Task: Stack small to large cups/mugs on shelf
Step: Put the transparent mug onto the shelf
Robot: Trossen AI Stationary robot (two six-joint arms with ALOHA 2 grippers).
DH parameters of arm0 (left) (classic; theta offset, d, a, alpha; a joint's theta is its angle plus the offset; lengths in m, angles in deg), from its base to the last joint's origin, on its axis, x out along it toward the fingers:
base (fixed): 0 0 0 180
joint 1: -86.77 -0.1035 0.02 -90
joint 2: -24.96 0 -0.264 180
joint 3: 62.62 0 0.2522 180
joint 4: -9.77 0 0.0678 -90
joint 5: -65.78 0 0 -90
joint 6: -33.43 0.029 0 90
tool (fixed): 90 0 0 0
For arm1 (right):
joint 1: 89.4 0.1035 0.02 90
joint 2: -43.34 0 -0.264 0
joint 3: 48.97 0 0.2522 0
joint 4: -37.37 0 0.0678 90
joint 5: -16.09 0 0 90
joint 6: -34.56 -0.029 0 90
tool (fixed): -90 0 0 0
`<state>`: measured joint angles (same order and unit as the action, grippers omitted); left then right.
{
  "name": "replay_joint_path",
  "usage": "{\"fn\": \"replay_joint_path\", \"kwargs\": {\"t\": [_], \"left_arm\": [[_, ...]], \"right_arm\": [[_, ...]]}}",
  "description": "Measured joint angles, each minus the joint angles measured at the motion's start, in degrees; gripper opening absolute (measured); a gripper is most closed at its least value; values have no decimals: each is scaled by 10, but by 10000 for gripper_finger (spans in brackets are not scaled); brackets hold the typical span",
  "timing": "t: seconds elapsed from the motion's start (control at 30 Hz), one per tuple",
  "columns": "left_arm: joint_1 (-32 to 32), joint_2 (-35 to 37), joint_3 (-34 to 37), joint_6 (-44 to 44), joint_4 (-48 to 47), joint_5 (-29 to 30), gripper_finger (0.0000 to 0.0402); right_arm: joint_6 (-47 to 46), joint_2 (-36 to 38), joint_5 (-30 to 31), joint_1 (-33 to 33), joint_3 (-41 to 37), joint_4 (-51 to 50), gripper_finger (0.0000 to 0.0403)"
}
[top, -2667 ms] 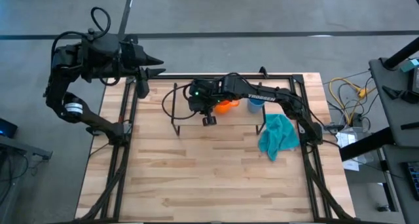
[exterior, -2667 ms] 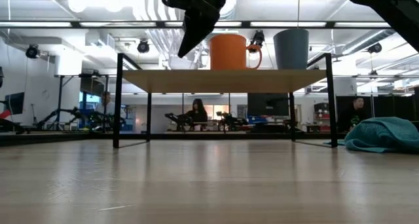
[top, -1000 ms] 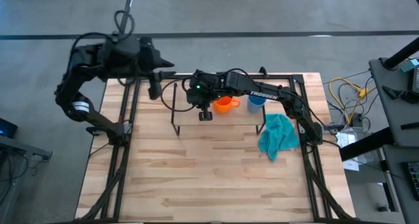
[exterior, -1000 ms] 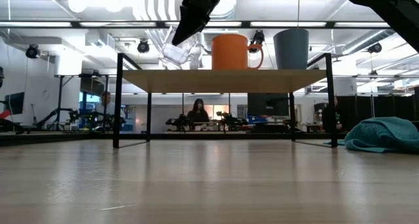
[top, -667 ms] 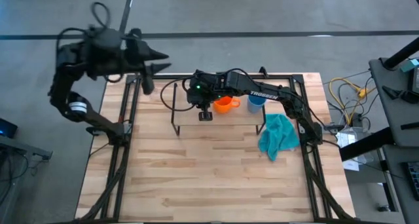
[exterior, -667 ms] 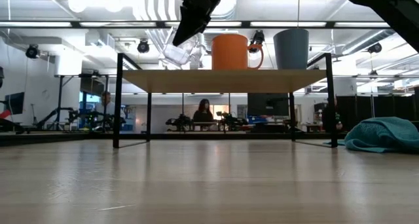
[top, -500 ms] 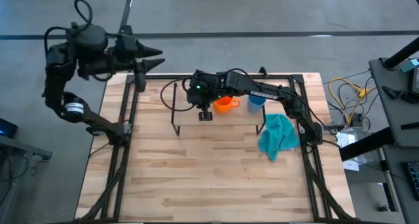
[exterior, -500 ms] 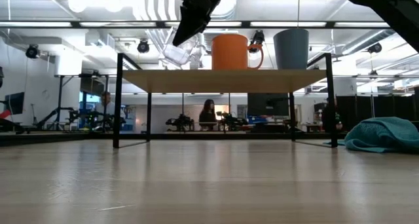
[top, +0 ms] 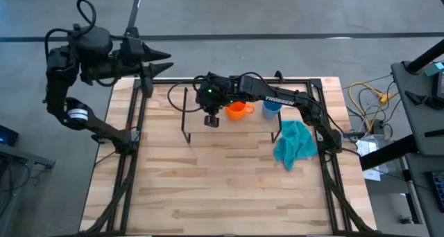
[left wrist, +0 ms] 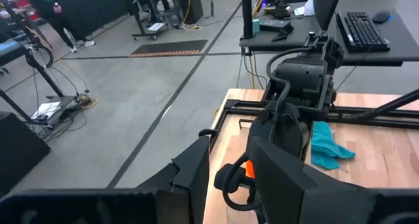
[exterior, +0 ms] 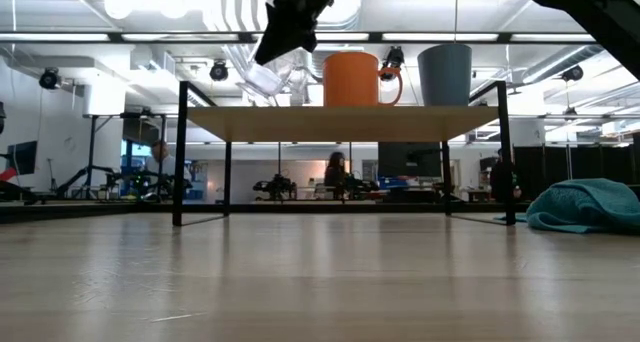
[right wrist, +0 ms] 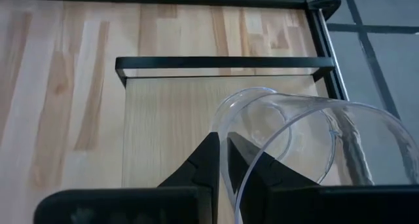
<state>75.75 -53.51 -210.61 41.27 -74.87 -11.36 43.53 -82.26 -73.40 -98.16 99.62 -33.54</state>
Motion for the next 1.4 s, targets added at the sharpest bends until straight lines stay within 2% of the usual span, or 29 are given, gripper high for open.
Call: {"fn": "replay_joint_path", "kwargs": {"t": [0.33,1.4], "left_arm": [[0,10,0,-2,0,0,101],[0,18,0,0,-1,0,101]], "right_arm": [[0,0,-4,0,0,36,29],[0,0,-5,1,0,47,29]]}}
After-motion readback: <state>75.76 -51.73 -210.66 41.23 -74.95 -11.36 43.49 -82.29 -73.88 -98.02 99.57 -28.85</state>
